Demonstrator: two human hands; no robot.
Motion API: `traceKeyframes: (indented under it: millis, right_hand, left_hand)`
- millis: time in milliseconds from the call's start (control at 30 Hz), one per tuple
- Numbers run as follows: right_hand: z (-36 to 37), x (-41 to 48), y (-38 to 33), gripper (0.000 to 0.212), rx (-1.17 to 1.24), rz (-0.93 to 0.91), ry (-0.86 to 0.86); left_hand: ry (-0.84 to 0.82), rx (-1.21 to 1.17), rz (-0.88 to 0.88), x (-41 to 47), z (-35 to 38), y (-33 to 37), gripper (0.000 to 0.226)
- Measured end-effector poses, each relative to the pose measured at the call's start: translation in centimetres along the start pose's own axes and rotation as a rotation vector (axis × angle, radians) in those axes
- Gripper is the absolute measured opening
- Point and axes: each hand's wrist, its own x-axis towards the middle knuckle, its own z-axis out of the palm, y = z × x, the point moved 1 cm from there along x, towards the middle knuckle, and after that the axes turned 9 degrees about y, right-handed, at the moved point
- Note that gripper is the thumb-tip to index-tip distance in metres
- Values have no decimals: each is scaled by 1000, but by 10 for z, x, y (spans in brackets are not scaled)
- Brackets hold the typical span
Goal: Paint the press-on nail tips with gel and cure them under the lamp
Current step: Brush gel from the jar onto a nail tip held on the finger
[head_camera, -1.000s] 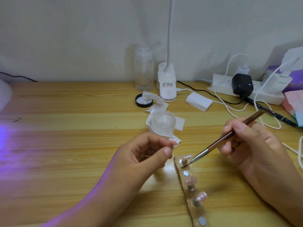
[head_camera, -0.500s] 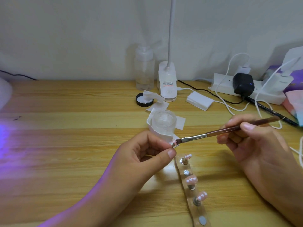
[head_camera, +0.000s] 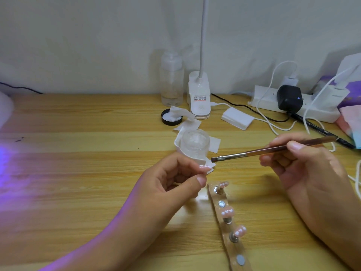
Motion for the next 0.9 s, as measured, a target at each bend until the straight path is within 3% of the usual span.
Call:
traceKeyframes:
  millis: [233, 333, 467, 700, 900]
  right_hand:
    - [0, -1, -1, 36, 47, 35, -28]
    - [1, -1, -1, 35, 43, 44, -46]
    - [2, -2, -1, 34, 30, 51, -73]
    - [1, -3, 1, 31, -53, 20, -59]
    - [2, -1, 0, 32, 0, 40, 0]
  left_hand:
    - [-8, -17, 0, 0, 0, 0, 16]
    - [-17, 18, 0, -1, 0, 0, 8]
    - [-10, 54, 1, -1, -1, -1, 20]
    - [-13, 72, -21, -2, -1, 1, 3]
    - [-10, 74, -13, -2, 0, 0, 22]
